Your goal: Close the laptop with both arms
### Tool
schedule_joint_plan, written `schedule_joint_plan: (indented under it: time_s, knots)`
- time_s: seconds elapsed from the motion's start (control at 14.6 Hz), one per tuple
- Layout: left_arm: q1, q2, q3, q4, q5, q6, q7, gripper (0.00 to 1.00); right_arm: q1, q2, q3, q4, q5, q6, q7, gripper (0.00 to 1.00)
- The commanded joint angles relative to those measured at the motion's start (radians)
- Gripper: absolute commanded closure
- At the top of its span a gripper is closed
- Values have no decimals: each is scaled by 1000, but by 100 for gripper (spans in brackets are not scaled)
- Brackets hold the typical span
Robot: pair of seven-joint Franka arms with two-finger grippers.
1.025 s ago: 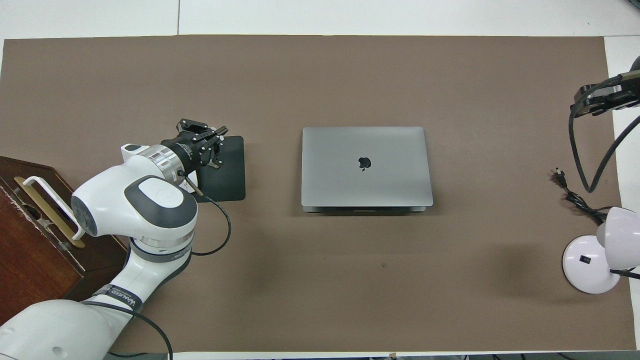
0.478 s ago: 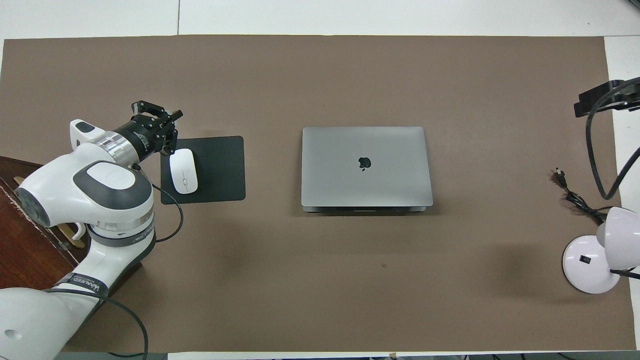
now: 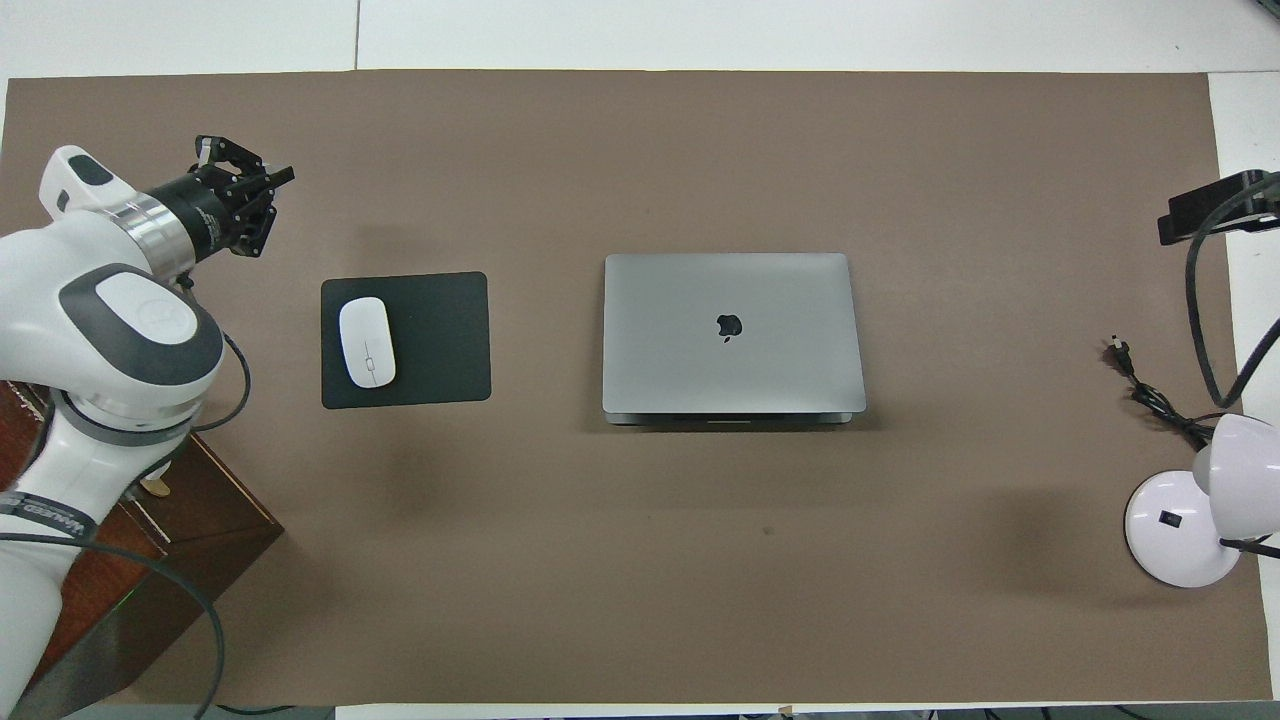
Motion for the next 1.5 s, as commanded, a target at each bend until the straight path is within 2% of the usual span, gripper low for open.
schedule_joint_plan:
  time_s: [0.0, 0.14, 0.21, 0.41, 0.55, 0.68, 0.82, 1.09, 1.44]
  knots:
    - [65, 48, -4, 125, 239, -136, 18, 100, -15, -81, 12, -149, -11, 71, 7, 0]
    - [75, 62, -4, 151, 472, -155, 24, 100, -30, -86, 14, -163, -11, 71, 4, 0]
    - [83, 71, -4, 172, 553, -175, 24, 100, -33, -95, 14, -179, -11, 74, 1, 0]
    - [86, 88, -4, 246, 699, -282, 38, 100, -41, -103, 14, -206, -11, 92, -1, 0]
    - [92, 109, -4, 327, 782, -427, 62, 100, -52, -103, 14, -201, -11, 92, -13, 0]
    - [82, 115, -4, 410, 825, -579, 95, 100, -52, -101, 14, -200, -11, 92, -17, 0]
    - [75, 100, -7, 415, 831, -675, 115, 100, -52, -103, 14, -200, -11, 86, -17, 0]
    - [57, 10, -13, 398, 840, -866, 135, 100, -35, -115, -5, -206, -11, 89, -24, 0]
    - [81, -125, -4, 372, 840, -1165, 311, 100, -36, -116, -3, -177, 4, 57, -25, 0]
